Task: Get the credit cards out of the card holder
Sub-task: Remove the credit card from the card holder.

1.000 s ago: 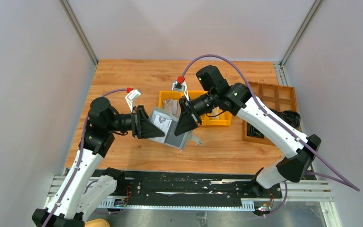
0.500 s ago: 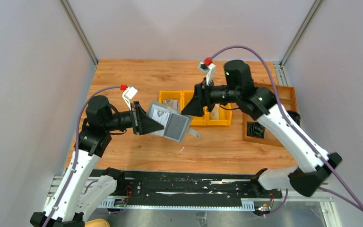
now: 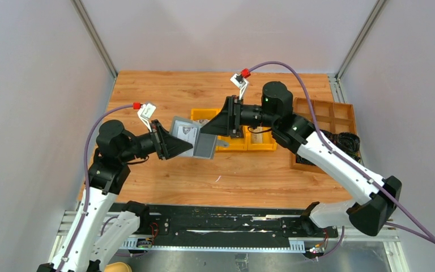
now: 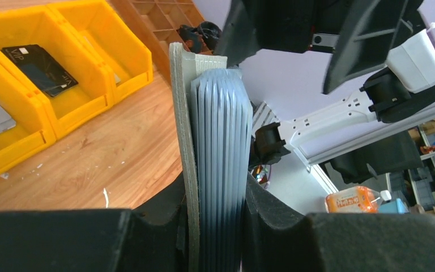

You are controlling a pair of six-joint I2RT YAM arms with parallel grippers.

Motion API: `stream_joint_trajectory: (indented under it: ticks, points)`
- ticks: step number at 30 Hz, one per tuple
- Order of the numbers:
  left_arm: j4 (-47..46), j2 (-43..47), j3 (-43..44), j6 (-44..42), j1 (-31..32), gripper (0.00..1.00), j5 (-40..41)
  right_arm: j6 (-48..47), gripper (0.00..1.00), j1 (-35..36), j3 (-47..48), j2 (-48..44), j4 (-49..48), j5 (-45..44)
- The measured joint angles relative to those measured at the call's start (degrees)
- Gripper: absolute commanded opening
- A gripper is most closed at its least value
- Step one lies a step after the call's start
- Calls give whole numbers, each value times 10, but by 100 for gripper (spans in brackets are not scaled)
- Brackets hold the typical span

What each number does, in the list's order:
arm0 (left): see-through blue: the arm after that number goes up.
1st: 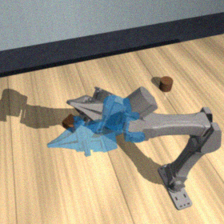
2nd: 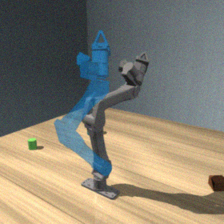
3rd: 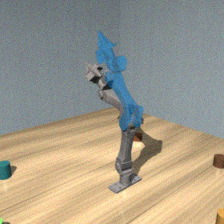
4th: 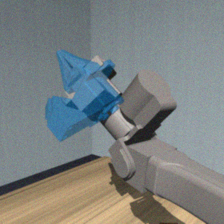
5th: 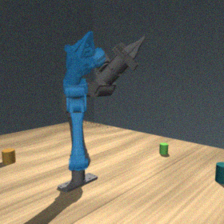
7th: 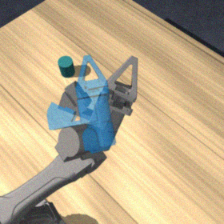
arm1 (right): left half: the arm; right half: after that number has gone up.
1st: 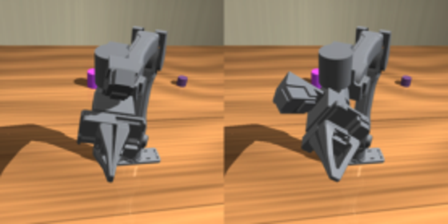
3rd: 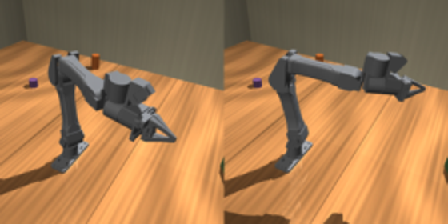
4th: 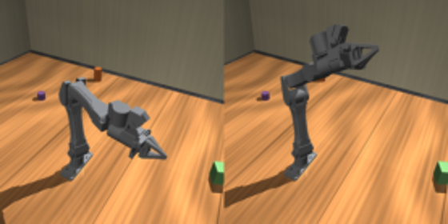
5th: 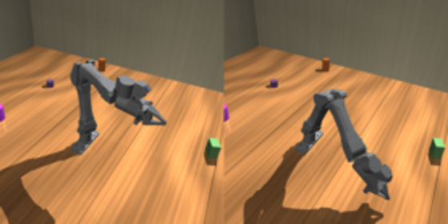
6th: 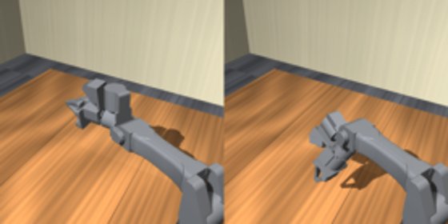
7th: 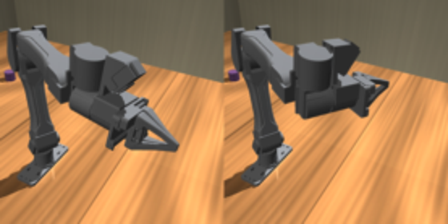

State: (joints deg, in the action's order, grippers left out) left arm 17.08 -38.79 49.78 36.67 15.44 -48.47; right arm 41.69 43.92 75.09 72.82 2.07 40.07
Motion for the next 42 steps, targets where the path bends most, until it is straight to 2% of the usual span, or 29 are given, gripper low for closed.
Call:
stream_joint_trajectory:
  ticks: [8,11,14,17,21,25,31,37,42]
  points:
    - [-2,7,-3,19,-4,0,-1,46,60,-1,-10,39,-69,17]
    - [-2,10,-3,19,-4,0,0,48,66,-1,-7,46,-66,20]
    - [-3,10,-3,19,-4,0,1,20,73,-3,24,45,-9,17]
    - [-5,9,-3,18,-4,0,1,-13,74,-10,65,31,44,1]
    - [-7,9,-3,18,-4,0,1,-27,67,-17,79,-14,59,-17]
    - [-7,9,-4,19,-4,0,4,-11,64,5,56,-42,21,-16]
    - [-8,7,-4,19,-4,0,13,24,64,57,-2,-4,-17,-15]
    - [-12,5,-4,24,-4,0,16,49,63,60,-20,22,-30,-16]
    - [-27,5,-4,42,-6,0,-5,69,58,60,-20,26,-51,-16]
